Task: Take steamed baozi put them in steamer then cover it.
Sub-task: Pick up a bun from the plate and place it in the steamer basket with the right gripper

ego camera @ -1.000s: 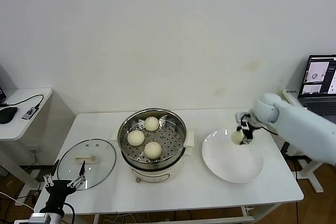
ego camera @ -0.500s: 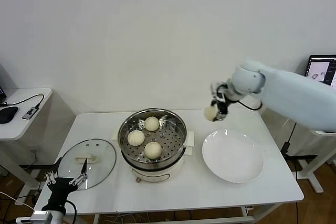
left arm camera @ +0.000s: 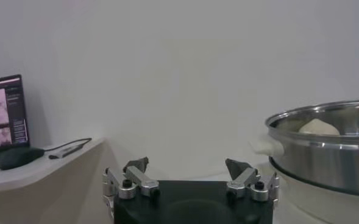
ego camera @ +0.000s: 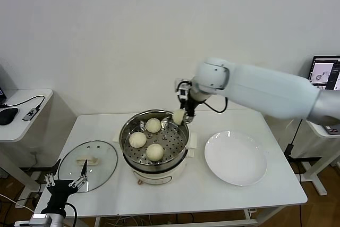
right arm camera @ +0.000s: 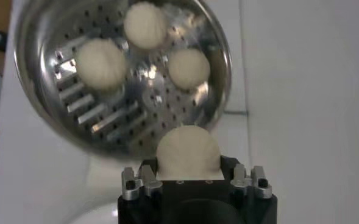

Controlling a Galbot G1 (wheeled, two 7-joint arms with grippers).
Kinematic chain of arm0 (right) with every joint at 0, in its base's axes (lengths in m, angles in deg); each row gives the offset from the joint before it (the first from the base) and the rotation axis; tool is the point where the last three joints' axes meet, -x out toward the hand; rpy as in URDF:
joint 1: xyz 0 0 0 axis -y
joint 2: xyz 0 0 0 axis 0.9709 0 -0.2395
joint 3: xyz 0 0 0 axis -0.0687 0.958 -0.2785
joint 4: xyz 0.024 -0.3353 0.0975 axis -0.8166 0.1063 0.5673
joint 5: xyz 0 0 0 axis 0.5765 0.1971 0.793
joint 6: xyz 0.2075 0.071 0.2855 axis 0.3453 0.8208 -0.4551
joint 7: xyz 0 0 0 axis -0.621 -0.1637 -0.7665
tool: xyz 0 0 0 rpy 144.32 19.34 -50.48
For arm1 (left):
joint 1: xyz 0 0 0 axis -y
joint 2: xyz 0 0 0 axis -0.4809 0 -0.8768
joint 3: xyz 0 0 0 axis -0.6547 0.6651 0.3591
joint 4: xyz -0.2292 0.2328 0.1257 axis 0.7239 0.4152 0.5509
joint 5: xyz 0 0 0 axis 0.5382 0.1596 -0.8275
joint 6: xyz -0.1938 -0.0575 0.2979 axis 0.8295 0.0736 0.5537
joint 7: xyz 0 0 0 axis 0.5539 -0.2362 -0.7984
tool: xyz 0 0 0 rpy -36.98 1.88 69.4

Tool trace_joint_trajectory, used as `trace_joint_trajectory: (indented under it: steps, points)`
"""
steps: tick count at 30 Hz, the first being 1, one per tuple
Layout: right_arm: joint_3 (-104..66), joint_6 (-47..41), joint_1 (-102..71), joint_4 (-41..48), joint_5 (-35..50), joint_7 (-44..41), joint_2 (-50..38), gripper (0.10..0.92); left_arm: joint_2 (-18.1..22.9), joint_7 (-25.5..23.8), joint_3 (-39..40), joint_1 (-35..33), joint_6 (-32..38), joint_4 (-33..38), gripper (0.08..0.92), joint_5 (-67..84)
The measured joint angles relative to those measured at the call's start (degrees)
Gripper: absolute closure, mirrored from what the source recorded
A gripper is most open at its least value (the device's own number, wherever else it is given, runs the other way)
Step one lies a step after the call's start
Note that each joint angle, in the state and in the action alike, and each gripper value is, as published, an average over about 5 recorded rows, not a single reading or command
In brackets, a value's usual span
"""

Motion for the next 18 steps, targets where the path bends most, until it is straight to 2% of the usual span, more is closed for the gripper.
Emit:
trace_joint_trajectory:
  steps: [18]
  points:
    - [1.0,-1.8,-5.9,6.4,-0.8,1.3,6.8,0.397,0.1,0.0,-0.1,0.0,0.3,0.3,0.177,-0.2]
